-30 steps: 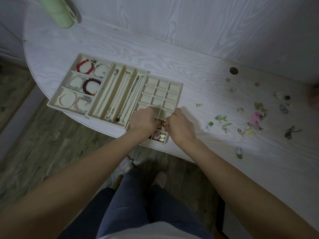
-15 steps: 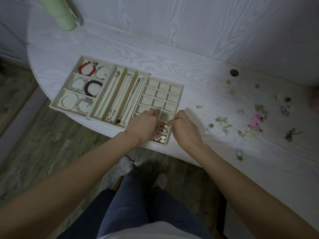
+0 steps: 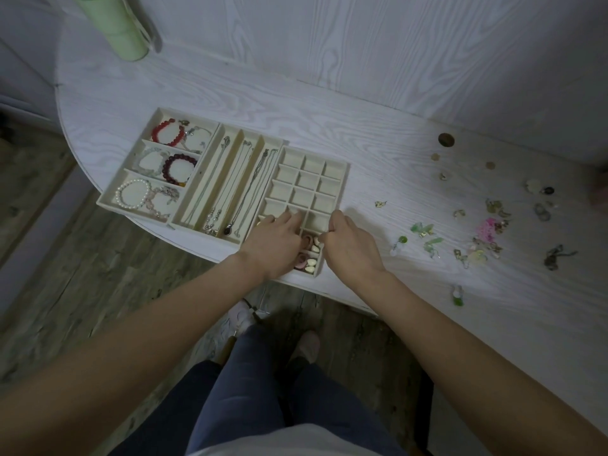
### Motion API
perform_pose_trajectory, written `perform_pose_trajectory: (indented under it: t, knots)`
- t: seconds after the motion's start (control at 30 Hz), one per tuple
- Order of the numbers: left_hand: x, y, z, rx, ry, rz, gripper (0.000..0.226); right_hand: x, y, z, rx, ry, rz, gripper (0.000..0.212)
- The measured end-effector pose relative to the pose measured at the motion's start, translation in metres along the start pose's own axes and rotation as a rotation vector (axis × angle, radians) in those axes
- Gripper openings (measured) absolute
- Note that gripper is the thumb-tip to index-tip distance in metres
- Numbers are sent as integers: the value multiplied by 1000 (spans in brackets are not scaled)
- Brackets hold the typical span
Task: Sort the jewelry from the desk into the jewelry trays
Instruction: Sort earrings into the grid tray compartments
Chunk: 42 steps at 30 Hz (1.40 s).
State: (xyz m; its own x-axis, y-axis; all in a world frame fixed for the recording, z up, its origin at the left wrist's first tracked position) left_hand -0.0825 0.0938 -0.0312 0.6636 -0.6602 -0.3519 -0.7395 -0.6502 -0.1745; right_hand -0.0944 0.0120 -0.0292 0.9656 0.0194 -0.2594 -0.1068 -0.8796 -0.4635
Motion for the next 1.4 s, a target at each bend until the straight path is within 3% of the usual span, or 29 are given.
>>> perform_pose_trajectory:
  t: [0.2, 0.37, 0.57, 0.83, 1.4]
  knots:
    - [-5, 1, -5, -21, 29, 43, 38, 3, -3, 1, -124, -73, -48, 12]
    - [-2, 4, -2, -17, 0, 41, 38, 2, 4, 0, 50, -60, -13, 1]
    - [0, 4, 1, -67, -14, 28, 38, 6, 10, 15, -51, -95, -77, 25]
    - [1, -1, -1, -169, -28, -29, 38, 0, -4, 6, -274, -44, -173, 24]
    - [3, 1, 10, -341, -94, -51, 39, 5, 3, 3, -84, -47, -46, 27]
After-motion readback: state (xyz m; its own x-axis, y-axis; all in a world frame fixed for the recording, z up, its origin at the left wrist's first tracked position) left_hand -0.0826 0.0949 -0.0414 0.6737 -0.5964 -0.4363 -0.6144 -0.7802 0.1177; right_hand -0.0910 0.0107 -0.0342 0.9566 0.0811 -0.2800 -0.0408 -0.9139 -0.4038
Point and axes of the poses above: each hand's wrist, its own x-axis towards the middle knuckle, its own z-axis out of the palm, y = z × x, the point moved 9 cm from there along x, towards the middle knuckle, and after that the axes turned 9 degrees about x, right-handed, at the moved point
